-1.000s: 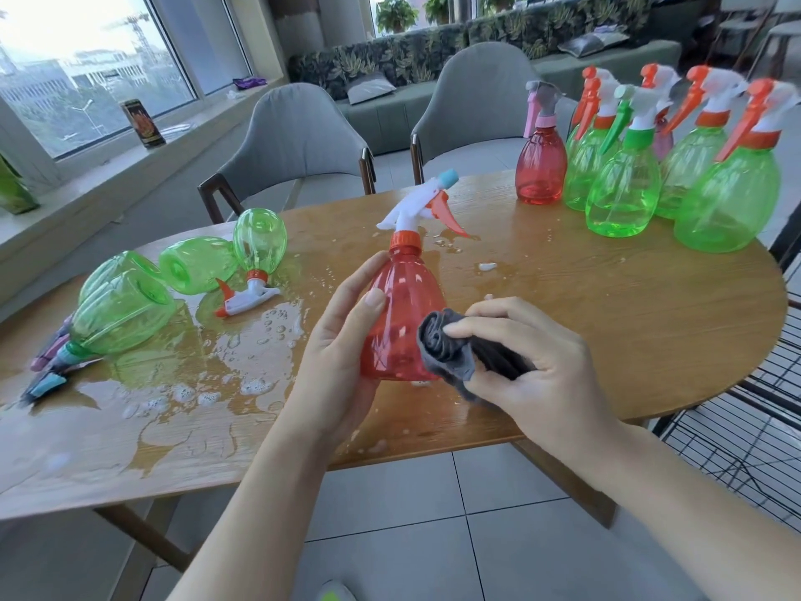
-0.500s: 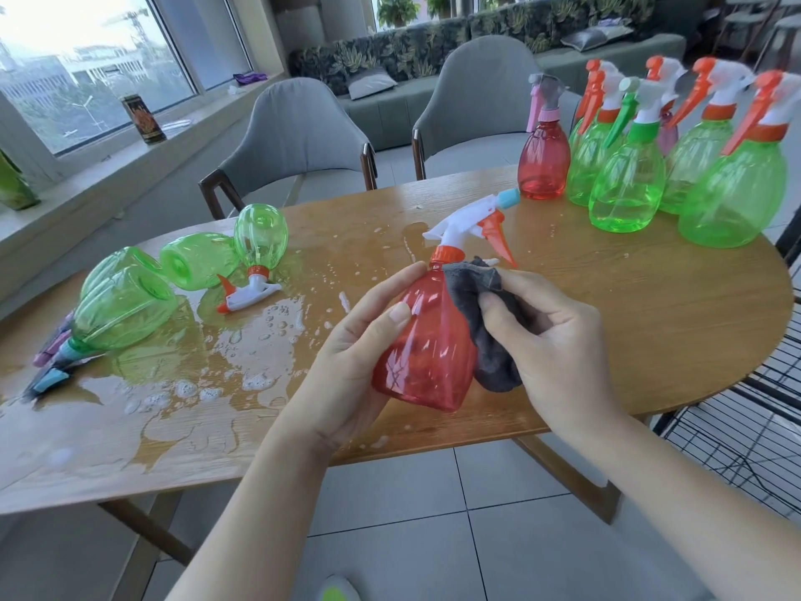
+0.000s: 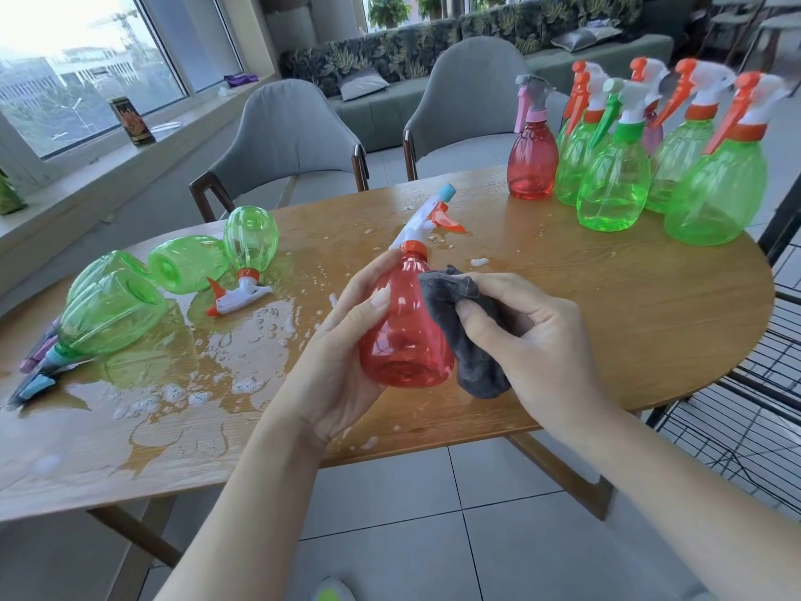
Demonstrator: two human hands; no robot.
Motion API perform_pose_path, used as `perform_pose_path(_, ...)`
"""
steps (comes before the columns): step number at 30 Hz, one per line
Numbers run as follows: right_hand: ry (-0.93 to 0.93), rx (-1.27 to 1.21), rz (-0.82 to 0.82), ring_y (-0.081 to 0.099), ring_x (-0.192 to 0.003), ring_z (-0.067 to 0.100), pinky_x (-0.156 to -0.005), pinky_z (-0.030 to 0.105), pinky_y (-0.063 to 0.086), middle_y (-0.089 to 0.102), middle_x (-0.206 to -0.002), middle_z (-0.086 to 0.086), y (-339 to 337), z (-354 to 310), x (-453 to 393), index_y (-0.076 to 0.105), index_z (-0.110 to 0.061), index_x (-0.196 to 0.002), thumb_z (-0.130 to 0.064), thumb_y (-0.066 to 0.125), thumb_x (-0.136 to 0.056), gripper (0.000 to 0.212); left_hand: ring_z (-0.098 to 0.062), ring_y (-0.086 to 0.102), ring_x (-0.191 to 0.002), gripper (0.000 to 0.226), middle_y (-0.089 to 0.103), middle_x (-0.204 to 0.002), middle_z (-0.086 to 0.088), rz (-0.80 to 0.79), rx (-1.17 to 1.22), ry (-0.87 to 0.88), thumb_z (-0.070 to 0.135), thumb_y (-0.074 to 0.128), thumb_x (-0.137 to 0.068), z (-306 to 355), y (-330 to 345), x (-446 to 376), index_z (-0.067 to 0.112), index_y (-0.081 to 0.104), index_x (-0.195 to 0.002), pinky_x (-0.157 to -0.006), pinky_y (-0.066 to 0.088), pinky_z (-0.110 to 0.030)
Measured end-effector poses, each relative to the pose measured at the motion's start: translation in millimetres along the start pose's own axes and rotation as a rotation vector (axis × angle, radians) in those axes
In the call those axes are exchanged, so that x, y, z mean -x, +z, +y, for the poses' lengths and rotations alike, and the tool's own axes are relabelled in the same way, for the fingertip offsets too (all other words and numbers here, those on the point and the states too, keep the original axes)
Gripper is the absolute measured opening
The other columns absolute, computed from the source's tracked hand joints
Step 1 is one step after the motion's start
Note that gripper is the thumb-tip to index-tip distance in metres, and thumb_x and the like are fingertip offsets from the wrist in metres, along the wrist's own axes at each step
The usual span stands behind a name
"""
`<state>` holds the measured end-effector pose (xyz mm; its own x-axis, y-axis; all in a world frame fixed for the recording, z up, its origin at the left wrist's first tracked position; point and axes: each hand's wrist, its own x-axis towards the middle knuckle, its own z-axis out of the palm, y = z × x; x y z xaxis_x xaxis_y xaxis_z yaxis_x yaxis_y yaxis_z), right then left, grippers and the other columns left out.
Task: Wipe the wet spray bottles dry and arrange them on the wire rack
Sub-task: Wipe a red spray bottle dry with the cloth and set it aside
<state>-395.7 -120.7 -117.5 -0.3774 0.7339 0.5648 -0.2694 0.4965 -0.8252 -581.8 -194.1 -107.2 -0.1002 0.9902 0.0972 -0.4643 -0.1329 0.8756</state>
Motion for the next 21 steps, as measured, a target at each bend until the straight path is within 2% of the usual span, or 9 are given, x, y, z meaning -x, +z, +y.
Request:
perform_pose_path(2,-0.026,0.005,0.011,0.069,-0.112,0.01,-0.096,0.018,0.049,0.075,-0.111,-0.015,-1.4,-2.1,-0.7,0.075,-0.032,-0.108,-0.004,0.069,-0.093,0.033,-0.031,0.067,-0.129,0.049,0.064,-0.148,-0.014,0.055,0.031,0.018,0.028,0.076,-0.089,-2.2,5.7,-2.4,0.026,0.07,-0.138,-0.103,0.059,-0.048)
perform_pose_path(4,-0.062,0.02,0.011,0.069,-0.111,0.013,-0.096,0.019,0.049,0.075,-0.111,-0.009,-2.3,-3.8,-0.9,0.076,-0.025,-0.108,-0.001,0.069,-0.092,0.03,-0.032,0.065,-0.131,0.054,0.063,-0.15,-0.015,0.119,0.08,0.032,0.029,0.074,-0.089,-5.0,8.3,-6.6,0.025,0.064,-0.142,-0.107,0.057,-0.051)
perform_pose_path(7,-0.143,0.092,-0.001,0.07,-0.108,0.018,-0.093,0.024,0.053,0.074,-0.109,-0.006,-3.2,-2.8,1.6,0.076,-0.021,-0.108,0.0,0.072,-0.09,0.028,-0.034,0.068,-0.123,0.05,0.064,-0.144,-0.019,0.182,0.18,0.035,0.033,0.067,-0.102,-5.6,13.3,-13.1,0.02,0.057,-0.149,-0.103,0.058,-0.053)
perform_pose_path(10,-0.211,0.218,-0.015,0.071,-0.103,0.021,-0.087,0.036,0.058,0.073,-0.107,0.0,-3.8,4.2,7.3,0.079,-0.013,-0.107,-0.004,0.074,-0.087,0.022,-0.028,0.071,-0.108,0.041,0.069,-0.124,-0.017,0.223,0.294,0.06,0.04,0.064,-0.098,-1.8,18.8,-18.8,0.011,0.073,-0.126,-0.095,0.062,-0.045)
perform_pose_path(12,-0.275,0.29,-0.007,0.071,-0.101,0.02,-0.083,0.035,0.058,0.072,-0.107,0.002,-4.7,6.9,10.2,0.079,-0.009,-0.107,-0.008,0.072,-0.089,0.019,-0.027,0.071,-0.107,0.052,0.069,-0.122,-0.016,0.245,0.3,0.082,0.043,0.063,-0.098,-0.3,20.0,-21.7,0.009,0.061,-0.137,-0.095,0.063,-0.044)
perform_pose_path(15,-0.399,0.406,0.005,0.07,-0.099,0.014,-0.083,0.024,0.055,0.071,-0.106,0.005,-6.6,5.5,10.1,0.079,-0.006,-0.108,-0.007,0.071,-0.09,0.019,-0.028,0.07,-0.113,0.07,0.068,-0.127,-0.015,0.26,0.283,0.096,0.044,0.069,-0.098,-2.8,18.4,-25.8,0.01,0.047,-0.155,-0.097,0.061,-0.043)
perform_pose_path(17,-0.494,0.497,0.021,0.069,-0.098,0.013,-0.086,0.018,0.052,0.071,-0.105,0.009,-6.8,4.5,8.6,0.079,-0.003,-0.108,-0.002,0.073,-0.09,0.019,-0.03,0.067,-0.117,0.074,0.066,-0.129,-0.017,0.252,0.26,0.078,0.046,0.072,-0.094,-5.9,15.4,-28.3,0.006,0.05,-0.152,-0.102,0.059,-0.044)
perform_pose_path(19,-0.587,0.577,0.02,0.069,-0.096,0.018,-0.086,0.021,0.054,0.071,-0.104,0.014,-5.6,4.7,6.7,0.079,-0.002,-0.108,0.0,0.073,-0.092,0.017,-0.036,0.061,-0.126,0.096,0.059,-0.138,-0.023,0.239,0.216,0.032,0.053,0.082,-0.085,-10.8,14.1,-28.5,-0.001,0.045,-0.156,-0.107,0.055,-0.047)
perform_pose_path(21,-0.656,0.64,0.006,0.07,-0.093,0.023,-0.084,0.028,0.057,0.07,-0.103,0.017,-1.8,5.1,5.2,0.079,-0.002,-0.108,-0.001,0.073,-0.094,0.016,-0.042,0.059,-0.128,0.12,0.051,-0.144,-0.03,0.266,0.193,0.004,0.057,0.093,-0.073,-17.7,13.6,-27.9,0.0,0.034,-0.161,-0.108,0.053,-0.052)
